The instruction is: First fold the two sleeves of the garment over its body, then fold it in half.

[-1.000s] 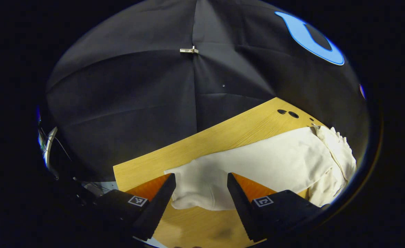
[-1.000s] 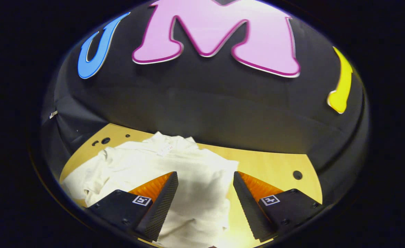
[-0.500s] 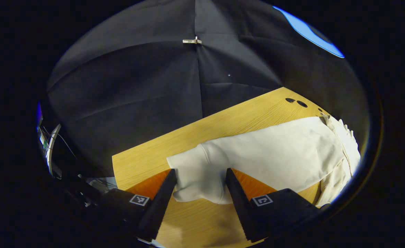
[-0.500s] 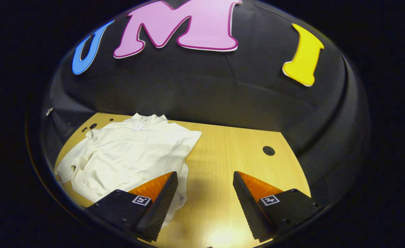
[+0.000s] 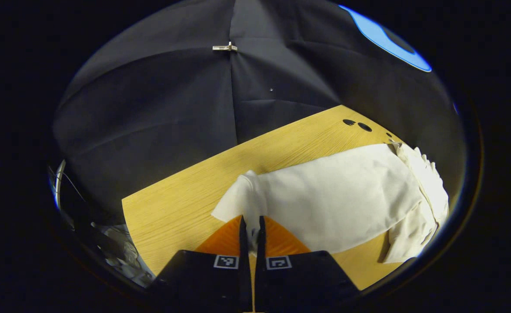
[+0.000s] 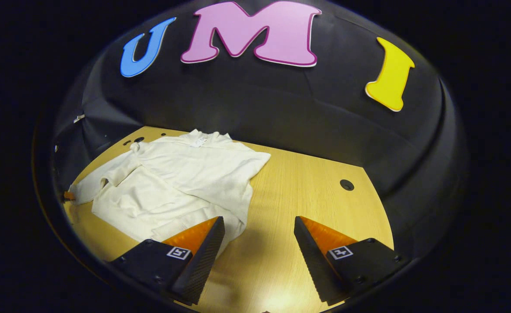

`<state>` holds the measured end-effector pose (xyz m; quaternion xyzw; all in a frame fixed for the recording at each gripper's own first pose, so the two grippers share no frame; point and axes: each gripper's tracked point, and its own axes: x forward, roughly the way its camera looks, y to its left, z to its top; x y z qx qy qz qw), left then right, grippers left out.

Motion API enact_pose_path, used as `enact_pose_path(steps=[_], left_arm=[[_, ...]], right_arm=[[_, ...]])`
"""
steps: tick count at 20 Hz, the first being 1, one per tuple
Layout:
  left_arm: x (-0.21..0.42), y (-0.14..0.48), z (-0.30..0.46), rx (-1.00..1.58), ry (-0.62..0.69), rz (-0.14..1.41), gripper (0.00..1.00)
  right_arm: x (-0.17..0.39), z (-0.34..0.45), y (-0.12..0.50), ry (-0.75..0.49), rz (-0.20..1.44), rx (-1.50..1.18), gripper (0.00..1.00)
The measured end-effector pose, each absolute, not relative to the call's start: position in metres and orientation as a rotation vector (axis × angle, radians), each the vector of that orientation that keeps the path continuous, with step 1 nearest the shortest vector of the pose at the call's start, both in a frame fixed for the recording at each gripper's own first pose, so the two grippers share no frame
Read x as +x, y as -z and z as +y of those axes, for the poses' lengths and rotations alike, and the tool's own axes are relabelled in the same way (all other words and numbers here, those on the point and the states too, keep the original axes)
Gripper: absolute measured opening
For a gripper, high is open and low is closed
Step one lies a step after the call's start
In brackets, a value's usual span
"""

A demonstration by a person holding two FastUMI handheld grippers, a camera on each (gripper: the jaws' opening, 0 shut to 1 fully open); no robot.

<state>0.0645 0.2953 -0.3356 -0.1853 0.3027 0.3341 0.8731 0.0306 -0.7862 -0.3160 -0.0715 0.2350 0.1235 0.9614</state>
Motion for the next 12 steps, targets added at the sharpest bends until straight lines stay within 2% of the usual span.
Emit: enact_pose_path(steps=[6, 10, 12], left_arm=[[0.08, 0.321, 0.271, -0.345, -0.632, 0.633, 0.06], [0.113, 0.294, 0.255, -0.396, -0.588, 0.584, 0.06], [0.135, 0.275, 0.249, -0.393, -0.549, 0.559, 0.06]], right_arm=[[0.013, -0.784, 0.33, -0.276, 0.501, -0.118, 0.98], [0.012, -0.803, 0.33, -0.236, 0.493, -0.089, 0.98], [0.012, -0.824, 0.334, -0.177, 0.49, -0.09, 0.98]])
